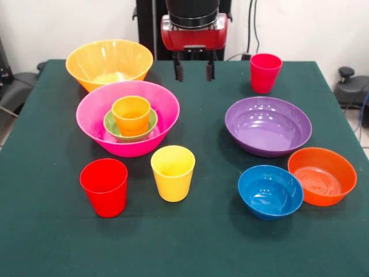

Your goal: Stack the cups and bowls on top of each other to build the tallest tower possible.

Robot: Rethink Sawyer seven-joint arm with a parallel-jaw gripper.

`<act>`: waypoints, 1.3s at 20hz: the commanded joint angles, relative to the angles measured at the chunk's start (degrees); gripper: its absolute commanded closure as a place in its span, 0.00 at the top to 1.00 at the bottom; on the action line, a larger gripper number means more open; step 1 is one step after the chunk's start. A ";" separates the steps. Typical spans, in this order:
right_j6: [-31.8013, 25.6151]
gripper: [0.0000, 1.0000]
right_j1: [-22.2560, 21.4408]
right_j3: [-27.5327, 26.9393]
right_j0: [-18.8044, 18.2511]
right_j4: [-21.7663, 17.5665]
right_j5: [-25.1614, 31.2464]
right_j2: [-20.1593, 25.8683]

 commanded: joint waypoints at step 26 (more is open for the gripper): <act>16.23 1.00 5.53 3.38 10.85 3.23 -11.94 -7.49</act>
